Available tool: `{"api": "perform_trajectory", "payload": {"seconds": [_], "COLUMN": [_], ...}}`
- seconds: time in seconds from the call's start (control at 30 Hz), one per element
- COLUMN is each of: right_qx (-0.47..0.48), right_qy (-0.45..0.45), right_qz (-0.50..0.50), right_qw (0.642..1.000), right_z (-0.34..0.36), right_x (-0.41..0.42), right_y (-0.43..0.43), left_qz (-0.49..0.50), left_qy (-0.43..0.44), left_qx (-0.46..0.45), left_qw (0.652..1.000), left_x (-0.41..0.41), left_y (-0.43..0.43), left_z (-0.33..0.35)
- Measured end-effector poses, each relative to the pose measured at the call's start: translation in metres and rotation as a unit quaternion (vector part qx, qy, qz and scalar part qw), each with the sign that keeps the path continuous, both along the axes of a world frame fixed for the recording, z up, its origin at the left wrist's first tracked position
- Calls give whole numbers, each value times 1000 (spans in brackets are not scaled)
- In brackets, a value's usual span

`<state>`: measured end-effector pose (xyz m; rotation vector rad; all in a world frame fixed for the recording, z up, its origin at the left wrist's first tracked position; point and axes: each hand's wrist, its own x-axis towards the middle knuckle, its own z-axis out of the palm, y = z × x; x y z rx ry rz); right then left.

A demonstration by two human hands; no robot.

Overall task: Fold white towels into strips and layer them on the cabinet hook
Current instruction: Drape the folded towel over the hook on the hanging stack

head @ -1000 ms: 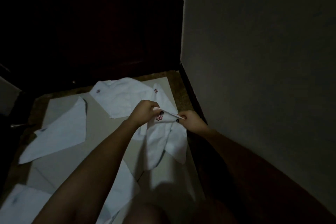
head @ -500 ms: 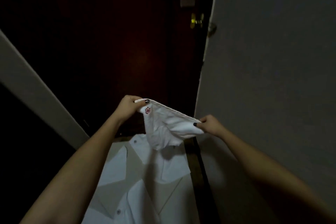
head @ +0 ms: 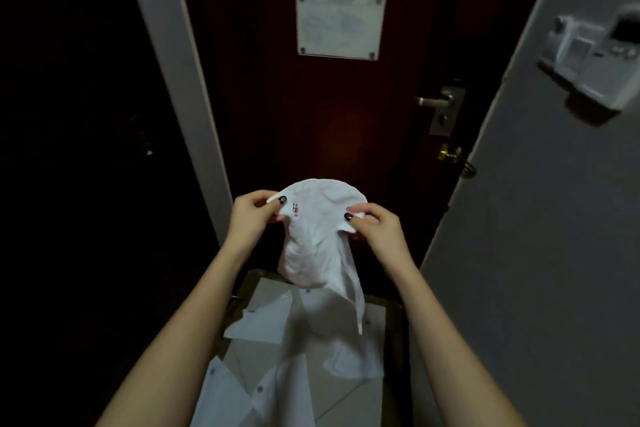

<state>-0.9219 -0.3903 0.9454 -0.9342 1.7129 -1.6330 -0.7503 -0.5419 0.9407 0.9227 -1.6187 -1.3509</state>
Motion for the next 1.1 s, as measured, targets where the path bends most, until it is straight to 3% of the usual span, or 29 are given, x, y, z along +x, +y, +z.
{"api": "perform_trajectory", "payload": {"seconds": [0.13,0.2,0.3,0.5,0.7,0.97,1.1], "right_qx": [-12,-12,-22,-110,-140,-131,-37], "right_qy": [25,84,95,238,293,316,325], "right_qz": [171,199,238,222,250,304,398], "right_qw": [985,976,966,939,912,889,857], "right_z": [20,32,50,82,97,86,70], "right_x": [60,86,124,209,300,401,433], "right_y": [1,1,2,15,55,114,137], "left_qz": [-6,-22,-22,29,56,160,236], "left_qy": [33,15,22,30,28,21,79], "left_qx": [-18,-31,-43,-96,-129,-139,-115], "left_qw": [999,999,999,995,990,977,962], "left_x": [44,69,112,207,306,428,487], "left_y": [29,42,62,115,189,282,332], "left_z": [17,28,47,72,89,78,72]}}
